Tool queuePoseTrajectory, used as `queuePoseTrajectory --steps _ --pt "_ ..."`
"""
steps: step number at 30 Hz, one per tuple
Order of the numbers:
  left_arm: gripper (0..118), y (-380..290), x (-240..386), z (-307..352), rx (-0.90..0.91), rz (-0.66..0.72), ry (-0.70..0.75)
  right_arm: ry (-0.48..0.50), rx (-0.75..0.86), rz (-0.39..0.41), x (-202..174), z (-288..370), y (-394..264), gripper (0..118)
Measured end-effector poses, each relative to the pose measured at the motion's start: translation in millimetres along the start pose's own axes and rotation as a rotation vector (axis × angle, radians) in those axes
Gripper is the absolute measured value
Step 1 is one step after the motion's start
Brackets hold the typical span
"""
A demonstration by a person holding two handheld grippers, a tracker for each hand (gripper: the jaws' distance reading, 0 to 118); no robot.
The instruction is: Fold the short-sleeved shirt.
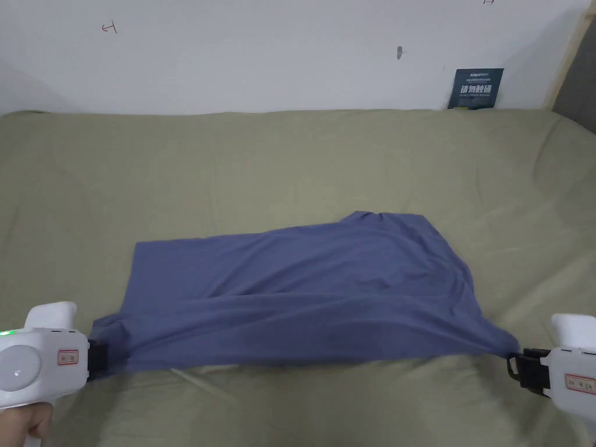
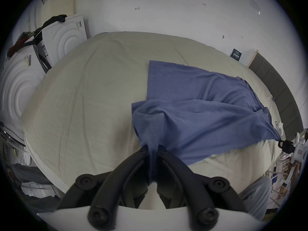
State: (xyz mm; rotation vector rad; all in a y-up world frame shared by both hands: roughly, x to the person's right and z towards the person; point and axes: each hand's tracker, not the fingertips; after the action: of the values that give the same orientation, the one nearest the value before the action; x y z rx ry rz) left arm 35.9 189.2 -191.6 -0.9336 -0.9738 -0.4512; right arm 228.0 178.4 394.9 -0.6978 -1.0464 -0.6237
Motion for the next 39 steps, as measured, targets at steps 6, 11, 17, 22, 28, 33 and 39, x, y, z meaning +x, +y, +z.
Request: queuePoseTrajectory --steps 6,11,17,22,28,33,39 --pt "8 -18 -18 5 -0.024 0.046 -0.029 0.0 -0.012 -0.03 2 12 -20 0" --pt "8 -31 -22 14 -0.023 0.024 -0.01 0.005 -0.009 -0.032 -4 36 -41 0" --pt "8 -43 -39 29 -0.024 0.053 -0.021 0.02 -0.021 -0.034 -10 44 -58 0" --pt "8 -47 -38 19 -0.033 0.064 -0.033 0.01 -0.032 -0.041 -10 30 -55 0" --pt "29 -55 -37 16 -0.041 0.043 -0.054 0.002 -0.045 -0.044 -7 25 -51 35" --pt "118 -58 -36 35 0.04 0.039 0.022 -0.012 0.016 -0.054 -10 34 -44 109" --pt "106 -56 -22 76 0.166 0.011 -0.011 -0.007 0.085 -0.026 -30 43 -31 80"
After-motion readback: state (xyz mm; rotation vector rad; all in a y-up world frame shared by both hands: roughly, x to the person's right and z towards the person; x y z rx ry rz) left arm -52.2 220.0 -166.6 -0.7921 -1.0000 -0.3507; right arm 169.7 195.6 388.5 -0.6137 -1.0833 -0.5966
